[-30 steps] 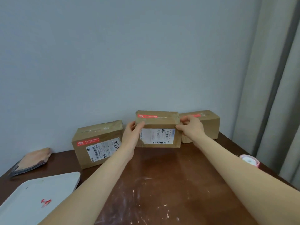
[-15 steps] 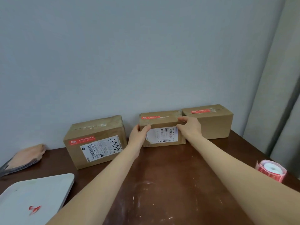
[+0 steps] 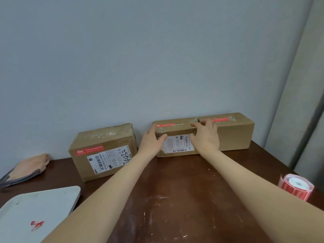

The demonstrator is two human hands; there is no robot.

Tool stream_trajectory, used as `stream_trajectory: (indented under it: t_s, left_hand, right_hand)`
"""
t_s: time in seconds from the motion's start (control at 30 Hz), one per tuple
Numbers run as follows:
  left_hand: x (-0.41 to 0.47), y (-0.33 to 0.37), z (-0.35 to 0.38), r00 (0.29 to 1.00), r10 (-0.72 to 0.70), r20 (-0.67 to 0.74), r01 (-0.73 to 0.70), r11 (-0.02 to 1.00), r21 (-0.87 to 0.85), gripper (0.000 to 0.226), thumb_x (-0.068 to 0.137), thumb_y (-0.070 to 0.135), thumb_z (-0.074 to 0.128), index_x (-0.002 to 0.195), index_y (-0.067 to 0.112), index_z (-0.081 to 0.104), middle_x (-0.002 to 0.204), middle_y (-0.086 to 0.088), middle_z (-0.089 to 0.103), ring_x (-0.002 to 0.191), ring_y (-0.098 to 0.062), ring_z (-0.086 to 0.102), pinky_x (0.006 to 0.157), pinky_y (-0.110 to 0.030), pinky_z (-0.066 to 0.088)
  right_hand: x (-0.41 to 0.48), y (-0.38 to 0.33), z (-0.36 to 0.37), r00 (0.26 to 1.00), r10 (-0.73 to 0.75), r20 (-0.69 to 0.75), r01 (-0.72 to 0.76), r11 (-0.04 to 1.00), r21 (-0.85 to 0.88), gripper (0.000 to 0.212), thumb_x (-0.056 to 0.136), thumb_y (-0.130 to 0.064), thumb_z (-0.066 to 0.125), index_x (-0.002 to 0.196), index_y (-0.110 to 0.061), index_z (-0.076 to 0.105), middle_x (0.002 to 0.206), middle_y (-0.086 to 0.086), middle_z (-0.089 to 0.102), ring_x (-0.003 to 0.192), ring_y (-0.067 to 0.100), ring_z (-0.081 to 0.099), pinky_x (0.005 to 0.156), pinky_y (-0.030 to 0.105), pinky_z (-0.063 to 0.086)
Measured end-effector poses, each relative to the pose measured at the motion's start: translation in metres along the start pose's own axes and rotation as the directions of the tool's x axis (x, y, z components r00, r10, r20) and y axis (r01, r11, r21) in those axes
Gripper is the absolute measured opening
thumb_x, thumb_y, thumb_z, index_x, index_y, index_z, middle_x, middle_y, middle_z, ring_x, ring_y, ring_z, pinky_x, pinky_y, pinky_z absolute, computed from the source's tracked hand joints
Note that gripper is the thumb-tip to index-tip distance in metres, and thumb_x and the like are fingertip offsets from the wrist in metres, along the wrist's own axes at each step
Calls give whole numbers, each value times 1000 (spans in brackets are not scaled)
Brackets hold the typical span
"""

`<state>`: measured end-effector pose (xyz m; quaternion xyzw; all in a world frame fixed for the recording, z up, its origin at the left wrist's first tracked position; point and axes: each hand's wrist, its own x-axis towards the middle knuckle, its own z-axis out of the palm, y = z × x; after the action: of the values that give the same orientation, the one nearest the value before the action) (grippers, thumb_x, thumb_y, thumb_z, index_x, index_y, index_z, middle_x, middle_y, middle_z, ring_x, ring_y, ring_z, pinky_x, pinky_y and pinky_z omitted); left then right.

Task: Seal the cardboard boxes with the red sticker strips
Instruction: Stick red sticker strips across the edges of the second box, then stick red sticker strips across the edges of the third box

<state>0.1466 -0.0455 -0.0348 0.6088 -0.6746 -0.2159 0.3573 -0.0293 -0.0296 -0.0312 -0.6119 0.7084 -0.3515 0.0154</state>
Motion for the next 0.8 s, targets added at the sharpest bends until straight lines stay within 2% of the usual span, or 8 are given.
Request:
stream_trajectory:
  t_s: [0.13, 0.27, 0.37, 0.5, 0.63, 0.8]
  left_hand:
    - [16, 3, -5, 999, -7, 38, 1, 988, 156, 54, 98, 42, 31, 149, 25, 22, 143, -16, 38, 131, -30, 39, 102, -38, 33]
    - [31, 2, -7, 997, 8, 80, -28, 968, 249, 46, 100, 33, 25, 143, 20, 33, 133, -15, 52, 118, -34, 50, 98, -39, 41]
    - [36, -1, -7, 996, 50, 71, -69, 952, 299, 42, 100, 30, 26, 136, 18, 43, 120, -12, 61, 103, -32, 58, 89, -40, 47]
    - [37, -3, -6, 995, 97, 15, -95, 917, 387, 39, 101, 30, 27, 125, 13, 51, 114, -14, 63, 104, -31, 57, 81, -34, 43]
    - [33, -6, -2, 987, 159, -19, -137, 899, 416, 36, 102, 31, 25, 118, 13, 51, 104, -15, 64, 96, -34, 59, 73, -35, 40]
    - [25, -7, 0, 988, 155, -15, -139, 922, 361, 35, 101, 34, 23, 118, 15, 48, 92, -15, 65, 82, -34, 62, 72, -38, 50]
  right_hand:
    - [3, -12, 4, 979, -187, 86, 195, 975, -106, 44, 91, -24, 52, 135, -25, 51, 141, 3, 39, 132, 22, 29, 101, 36, 35]
    - [6, -16, 15, 953, -263, 148, 282, 951, -128, 40, 93, -30, 49, 133, -26, 53, 139, 2, 43, 130, 23, 35, 103, 34, 31]
    - [7, -15, 20, 958, -264, 117, 278, 950, -138, 38, 95, -35, 47, 132, -27, 54, 131, 1, 50, 124, 23, 40, 101, 32, 32]
    - [9, -17, 24, 969, -230, 94, 243, 956, -165, 36, 96, -38, 47, 128, -26, 57, 129, 2, 52, 122, 24, 43, 98, 34, 34]
    - [12, -19, 26, 975, -208, 71, 218, 961, -169, 32, 98, -36, 44, 121, -25, 62, 125, 2, 54, 119, 25, 46, 93, 34, 35]
    - [14, -17, 26, 977, -200, 73, 209, 965, -159, 31, 98, -33, 41, 121, -26, 62, 125, 3, 53, 119, 25, 45, 93, 34, 35]
